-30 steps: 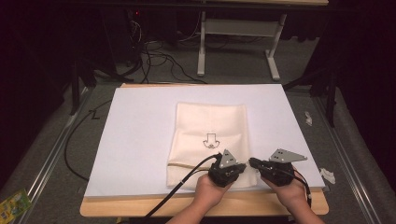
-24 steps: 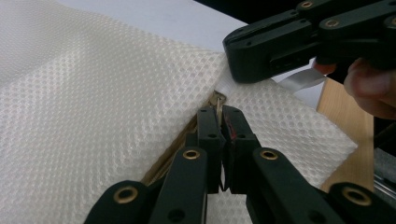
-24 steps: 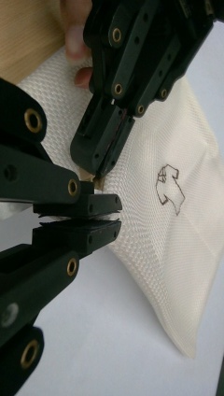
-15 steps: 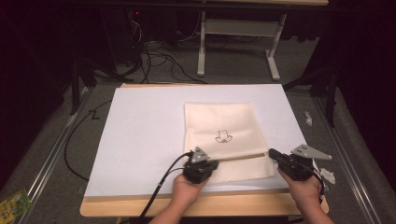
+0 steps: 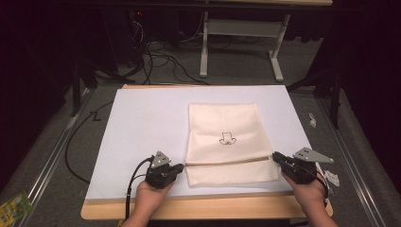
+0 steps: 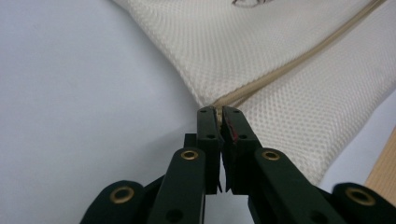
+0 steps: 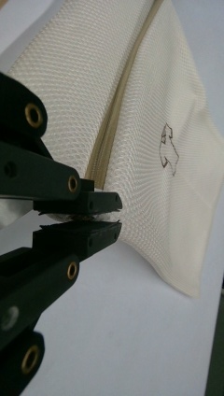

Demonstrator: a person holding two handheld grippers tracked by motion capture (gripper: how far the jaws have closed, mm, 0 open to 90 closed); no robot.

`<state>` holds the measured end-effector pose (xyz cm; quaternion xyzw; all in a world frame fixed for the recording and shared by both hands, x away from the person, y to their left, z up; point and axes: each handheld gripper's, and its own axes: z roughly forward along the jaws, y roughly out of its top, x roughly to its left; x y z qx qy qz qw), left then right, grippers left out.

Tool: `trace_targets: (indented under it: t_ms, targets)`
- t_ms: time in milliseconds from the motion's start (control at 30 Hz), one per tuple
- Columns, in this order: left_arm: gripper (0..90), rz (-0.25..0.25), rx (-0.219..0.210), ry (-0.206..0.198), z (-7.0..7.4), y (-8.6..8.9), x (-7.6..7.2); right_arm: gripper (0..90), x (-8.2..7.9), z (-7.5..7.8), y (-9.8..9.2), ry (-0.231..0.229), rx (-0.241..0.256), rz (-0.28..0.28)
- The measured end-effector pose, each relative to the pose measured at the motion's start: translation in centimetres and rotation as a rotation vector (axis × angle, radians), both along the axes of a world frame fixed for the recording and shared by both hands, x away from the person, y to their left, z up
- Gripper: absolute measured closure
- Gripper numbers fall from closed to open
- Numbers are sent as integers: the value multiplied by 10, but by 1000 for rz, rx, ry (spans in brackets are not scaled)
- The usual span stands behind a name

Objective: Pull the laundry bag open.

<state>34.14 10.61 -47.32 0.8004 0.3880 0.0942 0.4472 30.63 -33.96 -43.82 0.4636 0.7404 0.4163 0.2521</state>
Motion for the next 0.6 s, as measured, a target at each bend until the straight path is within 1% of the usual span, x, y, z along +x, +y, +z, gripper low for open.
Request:
trace_targets:
  t_ms: [33, 100, 133, 167, 200, 233, 267, 300, 333, 367, 400, 433, 467, 500, 567, 600]
  targets:
    - [831, -2, -4, -20, 0, 1, 0, 798, 0, -2, -1, 8, 1, 4]
    - [696, 2, -7, -36, 1, 2, 0, 697, 1, -3, -2, 7, 19, 27]
    - [646, 6, -13, -52, 2, 4, 1, 645, 1, -2, -3, 2, 24, 29]
    - [600, 6, -13, -52, 2, 4, 1, 592, 1, -2, -4, -7, 30, 27]
    - [600, 12, -16, -70, 3, 6, 1, 592, 1, -2, -4, -7, 30, 27]
    - [559, 26, -21, -92, 5, 9, 2, 540, 2, -2, -5, -14, 30, 21]
    - [490, 55, -17, -117, 8, 18, 5, 431, 4, -3, -8, -35, 24, 5]
    - [457, 75, -12, -130, 9, 24, 6, 374, 5, -3, -10, -43, 30, -14]
    - [420, 96, -11, -143, 10, 30, 8, 326, 7, -3, -13, -50, 23, -29]
    - [392, 96, -11, -143, 10, 30, 8, 285, 8, -3, -16, -50, 17, -49]
    - [376, 144, -4, -160, 13, 44, 10, 256, 10, -3, -19, -56, 12, -68]
    - [357, 144, -4, -160, 13, 44, 10, 242, 10, -3, -23, -62, 4, -86]
    - [357, 168, 0, -165, 14, 52, 12, 242, 10, -3, -23, -62, 4, -86]
    - [336, 194, -3, -162, 15, 60, 13, 226, 10, -2, -27, -67, -4, -102]
    - [303, 249, -22, -157, 16, 77, 17, 203, 10, -2, -37, -71, -2, -137]
    - [289, 289, -30, -155, 16, 86, 19, 191, 8, -3, -47, -70, 3, -162]
